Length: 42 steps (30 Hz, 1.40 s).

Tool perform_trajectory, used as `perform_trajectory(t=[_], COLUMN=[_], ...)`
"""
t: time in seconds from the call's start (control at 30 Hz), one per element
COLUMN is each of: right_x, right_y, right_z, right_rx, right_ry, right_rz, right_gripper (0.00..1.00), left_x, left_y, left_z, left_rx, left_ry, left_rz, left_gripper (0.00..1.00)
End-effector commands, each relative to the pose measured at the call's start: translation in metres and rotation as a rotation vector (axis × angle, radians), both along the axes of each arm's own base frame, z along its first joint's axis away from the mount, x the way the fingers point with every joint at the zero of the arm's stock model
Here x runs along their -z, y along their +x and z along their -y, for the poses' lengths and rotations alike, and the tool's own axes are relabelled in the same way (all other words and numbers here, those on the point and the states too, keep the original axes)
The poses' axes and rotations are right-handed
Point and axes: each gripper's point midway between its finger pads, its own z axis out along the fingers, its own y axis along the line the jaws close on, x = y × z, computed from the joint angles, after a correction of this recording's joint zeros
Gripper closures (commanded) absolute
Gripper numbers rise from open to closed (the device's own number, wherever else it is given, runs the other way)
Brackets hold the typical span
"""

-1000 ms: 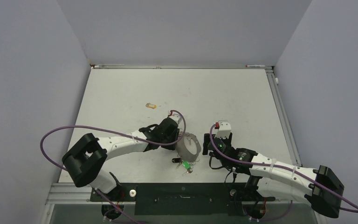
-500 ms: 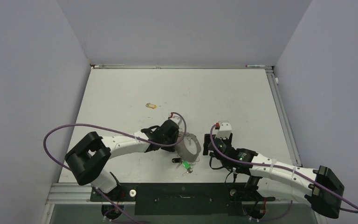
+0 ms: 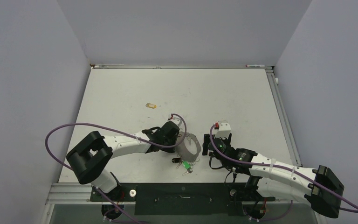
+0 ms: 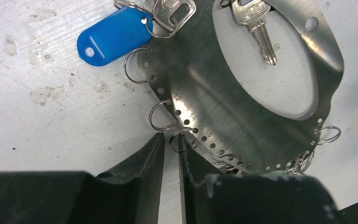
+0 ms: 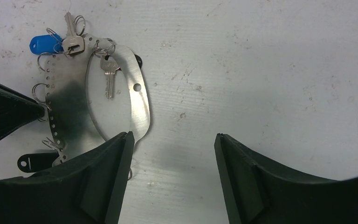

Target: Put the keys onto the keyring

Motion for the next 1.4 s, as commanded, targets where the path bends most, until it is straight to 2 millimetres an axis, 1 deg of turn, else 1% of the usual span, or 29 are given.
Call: perform_trajectory(t=[0.0,0.17,0.23,0.3,0.43,0.63,0.77,0.97,1.07,1.23,1.37], right_x=[-0.005,-0.005,-0.005,-0.005,-0.010,-0.023,-0.033,-0.045,-0.051,-0.052,-0.053], right_y=[0.004,0.004,0.004,0.004,0.004,0.006,0.005,-0.002,-0.012,-0.031,-0.043], right_z=[-0.002,-0.003,-0.003,-0.003,-0.005,-0.013,-0.024,-0.049,-0.072,-0.097,-0.106], right_rx=[0.013,0.011,0.010,0.008,-0.005,-0.073,-0.140,-0.300,-0.426,-0.563,-0.613], right_ry=[0.028,0.027,0.025,0.024,0.023,0.036,0.074,0.130,0.189,0.175,0.123], right_rz=[0.019,0.017,0.016,0.016,0.023,0.065,0.095,0.138,0.180,0.266,0.369], right_gripper=[0.35,0.35,0.35,0.35,0.35,0.35,0.35,0.37,0.39,0.40,0.40], left_x=[-0.002,0.000,-0.001,-0.004,-0.018,-0.048,-0.058,-0.069,-0.074,-0.087,-0.103], left_y=[0.010,0.010,0.010,0.010,0.012,0.010,0.004,-0.003,-0.003,-0.006,-0.009], left_z=[0.009,0.009,0.010,0.010,0.010,0.009,0.010,0.009,0.007,0.011,0.018], left_rx=[-0.013,-0.013,-0.014,-0.014,-0.010,0.007,0.027,0.041,0.038,0.043,0.055], left_ry=[-0.021,-0.020,-0.028,-0.036,-0.055,-0.067,-0.083,-0.096,-0.099,-0.150,-0.215], left_rz=[0.036,0.035,0.040,0.047,0.071,0.085,0.066,0.045,0.055,0.058,0.062], left_gripper=[0.87,0.93,0.99,1.00,1.00,1.00,1.00,1.00,1.00,1.00,1.00])
